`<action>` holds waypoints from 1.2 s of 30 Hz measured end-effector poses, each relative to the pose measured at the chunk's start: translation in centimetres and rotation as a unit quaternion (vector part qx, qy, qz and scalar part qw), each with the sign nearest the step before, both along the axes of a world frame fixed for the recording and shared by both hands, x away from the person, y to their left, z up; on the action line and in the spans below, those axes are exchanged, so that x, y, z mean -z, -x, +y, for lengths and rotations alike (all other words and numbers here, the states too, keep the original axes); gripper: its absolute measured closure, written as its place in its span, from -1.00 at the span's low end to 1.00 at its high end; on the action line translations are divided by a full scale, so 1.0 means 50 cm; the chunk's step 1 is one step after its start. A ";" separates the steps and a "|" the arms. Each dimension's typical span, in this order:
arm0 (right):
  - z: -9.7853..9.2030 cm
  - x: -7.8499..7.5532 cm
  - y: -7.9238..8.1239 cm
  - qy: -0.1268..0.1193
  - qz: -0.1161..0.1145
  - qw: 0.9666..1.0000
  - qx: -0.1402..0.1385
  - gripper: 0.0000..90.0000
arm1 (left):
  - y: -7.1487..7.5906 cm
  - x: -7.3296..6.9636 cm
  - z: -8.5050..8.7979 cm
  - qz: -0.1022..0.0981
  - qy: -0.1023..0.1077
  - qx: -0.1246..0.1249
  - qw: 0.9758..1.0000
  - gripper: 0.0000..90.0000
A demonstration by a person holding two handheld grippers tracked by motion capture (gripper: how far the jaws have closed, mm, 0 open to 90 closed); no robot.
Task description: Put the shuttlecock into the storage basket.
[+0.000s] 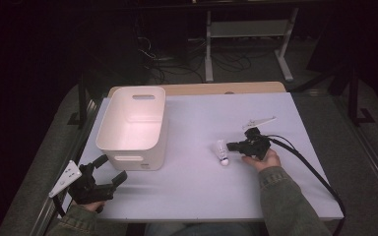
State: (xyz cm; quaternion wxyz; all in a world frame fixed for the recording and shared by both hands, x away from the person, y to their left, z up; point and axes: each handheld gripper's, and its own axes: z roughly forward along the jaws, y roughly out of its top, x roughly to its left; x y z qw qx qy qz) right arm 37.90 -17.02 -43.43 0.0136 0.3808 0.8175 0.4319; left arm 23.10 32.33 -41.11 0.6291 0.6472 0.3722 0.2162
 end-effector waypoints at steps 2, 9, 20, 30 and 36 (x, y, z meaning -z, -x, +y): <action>0.008 -0.001 -0.001 0.001 0.001 1.000 -0.005 0.97 | 0.000 0.000 0.000 0.000 0.001 0.000 1.000 -1.00; 0.023 0.000 0.003 -0.004 -0.001 1.000 -0.016 0.97 | 0.000 0.000 -0.001 0.000 0.003 0.001 1.000 -1.00; 0.029 -0.007 0.016 -0.010 -0.003 1.000 -0.024 0.96 | 0.001 0.000 -0.001 0.000 0.005 0.000 1.000 -1.00; 0.028 -0.022 0.033 -0.013 -0.014 1.000 -0.024 0.58 | 0.001 0.000 -0.001 0.000 0.005 0.000 1.000 -1.00; 0.027 -0.030 0.044 -0.007 -0.023 0.999 -0.028 0.23 | 0.001 0.000 -0.001 0.000 0.004 0.000 1.000 -1.00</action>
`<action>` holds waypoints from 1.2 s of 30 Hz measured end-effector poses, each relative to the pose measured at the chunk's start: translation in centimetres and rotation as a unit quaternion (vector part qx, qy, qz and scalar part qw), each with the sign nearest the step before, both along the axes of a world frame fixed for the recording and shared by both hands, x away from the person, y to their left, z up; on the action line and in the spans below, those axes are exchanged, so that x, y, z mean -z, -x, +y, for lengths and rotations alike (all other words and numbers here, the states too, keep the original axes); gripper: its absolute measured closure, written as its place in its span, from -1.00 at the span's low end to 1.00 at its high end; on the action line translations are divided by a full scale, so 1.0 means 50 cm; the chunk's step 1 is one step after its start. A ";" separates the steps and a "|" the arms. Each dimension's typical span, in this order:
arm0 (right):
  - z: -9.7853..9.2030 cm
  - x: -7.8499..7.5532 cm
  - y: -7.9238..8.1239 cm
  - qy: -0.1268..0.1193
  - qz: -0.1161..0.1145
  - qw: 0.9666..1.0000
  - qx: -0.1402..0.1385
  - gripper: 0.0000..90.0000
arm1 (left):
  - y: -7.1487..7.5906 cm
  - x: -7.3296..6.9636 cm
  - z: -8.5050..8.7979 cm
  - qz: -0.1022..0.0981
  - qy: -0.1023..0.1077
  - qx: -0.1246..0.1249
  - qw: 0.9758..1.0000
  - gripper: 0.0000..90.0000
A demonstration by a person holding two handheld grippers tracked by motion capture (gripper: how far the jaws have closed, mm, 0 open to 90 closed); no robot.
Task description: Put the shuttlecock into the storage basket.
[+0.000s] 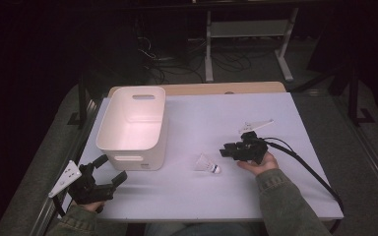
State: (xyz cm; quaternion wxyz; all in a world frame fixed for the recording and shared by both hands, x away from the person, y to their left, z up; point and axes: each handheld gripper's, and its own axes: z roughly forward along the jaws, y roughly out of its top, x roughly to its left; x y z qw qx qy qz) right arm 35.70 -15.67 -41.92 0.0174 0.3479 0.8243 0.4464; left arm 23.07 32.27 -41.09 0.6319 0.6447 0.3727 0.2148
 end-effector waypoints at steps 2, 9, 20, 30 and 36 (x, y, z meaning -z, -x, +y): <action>0.002 -0.002 0.008 0.005 0.001 1.000 -0.006 0.11 | 0.000 0.000 0.000 0.000 0.000 0.000 1.000 -1.00; 0.003 -0.008 0.022 0.012 -0.005 1.000 -0.015 -0.41 | 0.000 0.000 0.000 0.000 0.000 0.000 1.000 -1.00; 0.003 -0.016 0.047 0.025 -0.014 0.999 -0.045 -0.83 | 0.000 0.000 0.000 0.000 0.000 -0.001 1.000 -1.00; 0.005 -0.026 0.093 0.033 -0.018 0.996 -0.079 -0.93 | 0.000 0.000 0.000 0.000 -0.002 -0.001 1.000 -1.00; 0.007 -0.028 0.117 0.037 -0.013 0.994 -0.102 -0.85 | 0.000 0.000 -0.001 0.001 0.000 -0.002 1.000 -1.00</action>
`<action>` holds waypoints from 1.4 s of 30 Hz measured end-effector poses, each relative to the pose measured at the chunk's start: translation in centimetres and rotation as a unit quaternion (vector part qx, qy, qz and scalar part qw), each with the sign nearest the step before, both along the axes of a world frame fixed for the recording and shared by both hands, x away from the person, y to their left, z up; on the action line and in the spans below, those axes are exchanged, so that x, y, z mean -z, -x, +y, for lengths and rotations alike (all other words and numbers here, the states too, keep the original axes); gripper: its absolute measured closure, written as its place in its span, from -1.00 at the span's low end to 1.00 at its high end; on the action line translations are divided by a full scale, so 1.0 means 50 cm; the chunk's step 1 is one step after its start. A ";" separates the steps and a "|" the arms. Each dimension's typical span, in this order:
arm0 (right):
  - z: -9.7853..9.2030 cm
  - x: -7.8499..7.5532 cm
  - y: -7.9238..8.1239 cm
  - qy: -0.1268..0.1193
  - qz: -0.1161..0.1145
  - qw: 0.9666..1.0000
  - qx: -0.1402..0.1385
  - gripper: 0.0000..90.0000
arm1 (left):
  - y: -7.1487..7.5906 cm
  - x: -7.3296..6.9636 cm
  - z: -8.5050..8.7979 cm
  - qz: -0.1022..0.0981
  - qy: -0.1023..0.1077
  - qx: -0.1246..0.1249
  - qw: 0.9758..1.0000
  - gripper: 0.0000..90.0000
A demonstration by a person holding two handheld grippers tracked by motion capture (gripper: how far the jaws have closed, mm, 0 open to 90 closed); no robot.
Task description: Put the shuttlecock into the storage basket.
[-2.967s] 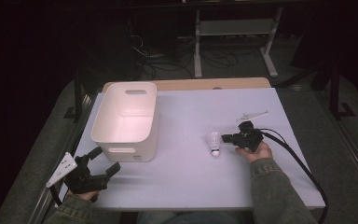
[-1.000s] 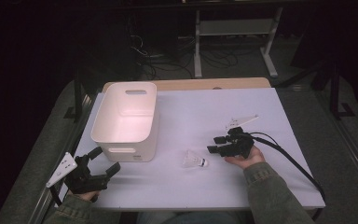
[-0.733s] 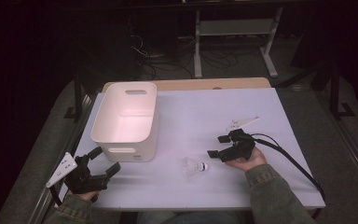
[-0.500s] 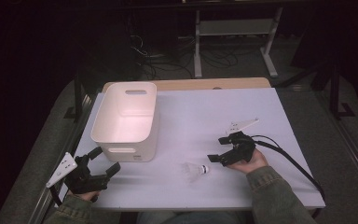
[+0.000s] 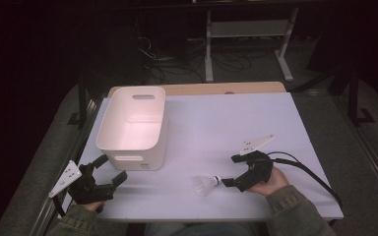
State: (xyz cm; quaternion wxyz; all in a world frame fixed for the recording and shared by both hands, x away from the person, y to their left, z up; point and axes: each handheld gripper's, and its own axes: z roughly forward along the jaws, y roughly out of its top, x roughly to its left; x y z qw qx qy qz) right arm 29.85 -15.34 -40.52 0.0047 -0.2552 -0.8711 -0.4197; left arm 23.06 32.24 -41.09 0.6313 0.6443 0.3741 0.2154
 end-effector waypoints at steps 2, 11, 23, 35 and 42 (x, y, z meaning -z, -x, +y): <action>0.001 0.000 0.005 -0.004 0.001 1.000 -0.005 -0.81 | 0.000 0.000 0.000 0.000 0.000 0.000 1.000 -1.00; 0.030 0.029 0.015 -0.018 0.047 0.997 -0.054 0.01 | 0.000 0.000 0.000 0.000 -0.002 0.001 1.000 -1.00; 0.061 0.062 0.021 0.013 0.073 0.993 -0.095 0.95 | 0.000 0.000 0.000 -0.002 -0.004 0.002 1.000 -1.00; 0.083 0.058 0.017 0.006 0.073 0.993 -0.088 0.97 | 0.000 -0.001 0.001 -0.003 -0.007 0.003 1.000 -1.00; 0.108 0.054 0.010 0.008 0.060 0.993 -0.098 0.97 | 0.000 -0.001 0.000 -0.002 -0.002 0.002 1.000 -1.00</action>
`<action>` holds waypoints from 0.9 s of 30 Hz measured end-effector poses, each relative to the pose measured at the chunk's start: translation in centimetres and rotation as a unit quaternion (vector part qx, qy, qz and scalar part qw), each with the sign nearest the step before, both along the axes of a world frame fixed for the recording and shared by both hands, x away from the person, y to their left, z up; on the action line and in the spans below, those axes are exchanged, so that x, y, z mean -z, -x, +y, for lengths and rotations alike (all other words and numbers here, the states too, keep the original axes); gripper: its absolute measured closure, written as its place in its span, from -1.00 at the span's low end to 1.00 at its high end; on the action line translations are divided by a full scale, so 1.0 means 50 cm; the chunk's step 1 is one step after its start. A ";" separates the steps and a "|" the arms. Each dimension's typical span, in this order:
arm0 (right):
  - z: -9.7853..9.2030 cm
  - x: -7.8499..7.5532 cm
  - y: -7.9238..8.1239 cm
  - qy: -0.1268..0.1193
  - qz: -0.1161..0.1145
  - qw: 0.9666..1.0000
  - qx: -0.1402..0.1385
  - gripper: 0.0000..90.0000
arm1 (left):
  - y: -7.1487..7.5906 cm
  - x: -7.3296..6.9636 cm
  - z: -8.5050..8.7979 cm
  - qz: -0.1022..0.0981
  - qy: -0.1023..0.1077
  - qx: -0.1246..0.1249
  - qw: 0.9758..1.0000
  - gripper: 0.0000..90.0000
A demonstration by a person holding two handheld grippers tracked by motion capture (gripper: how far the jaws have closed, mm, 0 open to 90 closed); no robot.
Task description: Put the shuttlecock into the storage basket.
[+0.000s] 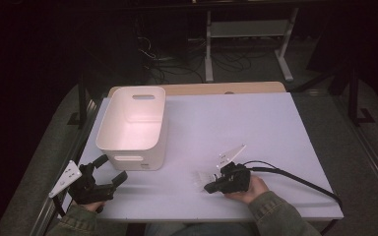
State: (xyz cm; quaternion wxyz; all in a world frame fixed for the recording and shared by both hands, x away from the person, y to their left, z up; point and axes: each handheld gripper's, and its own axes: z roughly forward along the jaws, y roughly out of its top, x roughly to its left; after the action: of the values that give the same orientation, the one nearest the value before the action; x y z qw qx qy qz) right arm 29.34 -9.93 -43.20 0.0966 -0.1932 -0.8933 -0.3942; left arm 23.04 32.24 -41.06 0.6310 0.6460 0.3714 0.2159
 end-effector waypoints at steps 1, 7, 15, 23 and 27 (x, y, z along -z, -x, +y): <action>0.000 0.000 0.000 0.000 0.000 1.000 0.000 0.97 | 0.000 0.000 0.000 0.000 0.000 0.000 1.000 -1.00; 0.009 -0.008 -0.009 -0.005 -0.003 1.000 0.007 0.97 | 0.000 0.000 0.001 -0.002 -0.004 0.002 1.000 -1.00; 0.009 -0.010 -0.021 -0.007 -0.007 1.000 0.017 0.97 | -0.001 0.000 0.001 -0.002 -0.003 0.002 1.000 -1.00; 0.014 -0.011 -0.027 -0.002 -0.008 1.000 0.022 0.97 | -0.001 0.000 0.001 -0.002 -0.003 0.002 1.000 -1.00; 0.019 -0.011 -0.033 0.000 -0.015 1.000 0.024 0.97 | -0.001 0.000 0.000 -0.002 -0.001 0.002 1.000 -1.00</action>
State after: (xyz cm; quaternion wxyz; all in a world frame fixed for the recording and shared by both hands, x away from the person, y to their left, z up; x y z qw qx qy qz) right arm 30.98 -8.98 -42.63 0.0735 -0.2080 -0.8897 -0.3997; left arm 23.08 32.26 -41.05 0.6314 0.6472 0.3683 0.2163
